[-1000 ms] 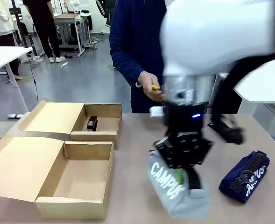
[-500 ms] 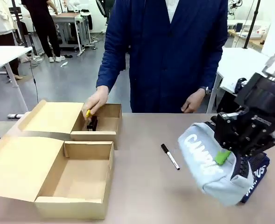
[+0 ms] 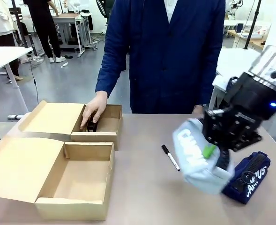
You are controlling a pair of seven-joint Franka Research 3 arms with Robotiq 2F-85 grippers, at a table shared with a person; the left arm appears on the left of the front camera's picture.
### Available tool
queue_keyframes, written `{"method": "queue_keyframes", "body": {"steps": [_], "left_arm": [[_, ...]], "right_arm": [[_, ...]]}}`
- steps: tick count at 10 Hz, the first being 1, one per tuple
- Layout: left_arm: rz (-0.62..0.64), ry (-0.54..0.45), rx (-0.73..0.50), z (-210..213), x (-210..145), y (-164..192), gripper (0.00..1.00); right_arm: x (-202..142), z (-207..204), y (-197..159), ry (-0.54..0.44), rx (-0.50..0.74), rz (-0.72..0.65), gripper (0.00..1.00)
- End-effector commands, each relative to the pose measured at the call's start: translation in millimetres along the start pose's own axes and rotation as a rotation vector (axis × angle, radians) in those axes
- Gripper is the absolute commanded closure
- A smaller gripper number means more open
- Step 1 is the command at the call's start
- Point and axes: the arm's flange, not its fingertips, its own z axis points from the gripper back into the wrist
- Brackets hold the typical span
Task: Place items inside the box.
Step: Pick up a Pencil pouch or Stapler and place it inside the Mailer Box closest to the robot.
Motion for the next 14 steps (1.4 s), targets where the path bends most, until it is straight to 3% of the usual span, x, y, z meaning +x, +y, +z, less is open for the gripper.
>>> {"method": "queue_keyframes", "body": {"steps": [1, 3, 7, 8, 11, 12, 14], "left_arm": [[-0.02, -0.003, -0.015, 0, -1, 0, 0.0], [-0.02, -0.003, -0.015, 0, -1, 0, 0.0], [-0.02, -0.003, -0.015, 0, -1, 0, 0.0], [-0.02, -0.003, -0.015, 0, -1, 0, 0.0], [-0.02, -0.003, -0.015, 0, -1, 0, 0.0], [-0.02, -0.003, -0.015, 0, -1, 0, 0.0], [-0.02, -0.003, -0.015, 0, -1, 0, 0.0]], "right_arm": [[29, -30, 58, -0.086, 0.071, 0.02, 0.91], [49, -76, 126, 0.008, 0.135, 0.136, 0.91], [54, -194, 235, 0.096, 0.223, 0.168, 0.91], [39, -141, 191, 0.063, 0.184, 0.179, 0.91], [39, -141, 191, 0.063, 0.184, 0.179, 0.91], [48, -160, 203, 0.082, 0.208, 0.178, 0.91], [48, -179, 228, 0.016, 0.169, 0.134, 0.91]]}}
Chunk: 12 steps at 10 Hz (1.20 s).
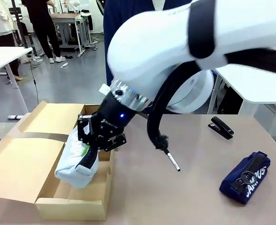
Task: Place items inside the box.
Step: Pick up a Pencil pouch or Stapler and place it inside the Mailer Box closest to the robot.
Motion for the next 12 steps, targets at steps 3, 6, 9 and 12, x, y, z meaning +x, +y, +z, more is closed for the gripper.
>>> {"method": "queue_keyframes", "body": {"steps": [3, 6, 9, 12], "left_arm": [[-0.02, -0.003, -0.015, 0, -1, 0, 0.0], [-0.02, -0.003, -0.015, 0, -1, 0, 0.0], [-0.02, -0.003, -0.015, 0, -1, 0, 0.0], [-0.02, -0.003, -0.015, 0, -1, 0, 0.0]], "right_arm": [[7, -46, 27, -0.066, -0.022, -0.048, 0.91], [18, -73, 26, -0.081, -0.088, -0.051, 0.91], [36, -102, 19, -0.035, -0.13, -0.059, 0.91], [45, -127, 12, -0.025, -0.183, -0.081, 0.91]]}}
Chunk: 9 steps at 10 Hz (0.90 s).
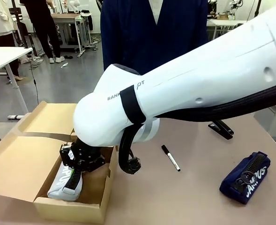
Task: Place items inside the box.
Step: Pick up a Pencil pouch or Stapler and place it inside the Mailer Box closest to the robot.
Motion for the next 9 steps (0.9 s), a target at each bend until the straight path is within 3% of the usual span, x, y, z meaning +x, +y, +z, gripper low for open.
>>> {"method": "queue_keyframes", "body": {"steps": [1, 7, 8, 9], "left_arm": [[-0.02, -0.003, -0.014, 0, -1, 0, 0.0], [-0.02, -0.003, -0.014, 0, -1, 0, 0.0], [-0.02, -0.003, -0.014, 0, -1, 0, 0.0], [-0.02, -0.003, -0.014, 0, -1, 0, 0.0]], "right_arm": [[7, -12, 16, -0.007, -0.041, -0.044, 0.91], [13, -28, 14, 0.03, -0.081, -0.07, 0.91], [14, -27, 14, 0.031, -0.079, -0.077, 0.47], [15, -27, 13, 0.032, -0.085, -0.08, 0.34]]}}
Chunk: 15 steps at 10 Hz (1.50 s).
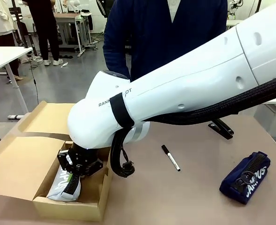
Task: Place items inside the box.
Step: Pick up a Pencil pouch or Stapler and place it inside the Mailer Box closest to the robot.
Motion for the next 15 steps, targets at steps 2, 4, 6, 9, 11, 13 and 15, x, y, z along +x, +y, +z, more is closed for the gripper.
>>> {"method": "queue_keyframes", "body": {"steps": [2, 4, 6, 9, 11, 13, 15], "left_arm": [[-0.02, -0.003, -0.014, 0, -1, 0, 0.0], [-0.02, -0.003, -0.014, 0, -1, 0, 0.0], [-0.02, -0.003, -0.014, 0, -1, 0, 0.0], [-0.02, -0.003, -0.014, 0, -1, 0, 0.0], [-0.02, -0.003, -0.014, 0, -1, 0, 0.0], [-0.02, -0.003, -0.014, 0, -1, 0, 0.0], [-0.02, -0.003, -0.014, 0, -1, 0, 0.0]], "right_arm": [[2, -3, 8, -0.01, -0.024, -0.029, 0.0], [3, 1, 7, -0.008, -0.006, -0.03, 0.09], [2, 5, 6, -0.01, -0.002, -0.026, 0.0], [-2, 13, 7, -0.011, 0.002, 0.006, 0.0], [-12, 46, 2, -0.016, -0.01, 0.058, 0.0], [-42, 114, -23, 0.027, -0.06, 0.114, 0.0], [-89, 177, -67, 0.165, 0.071, 0.253, 0.0]]}}
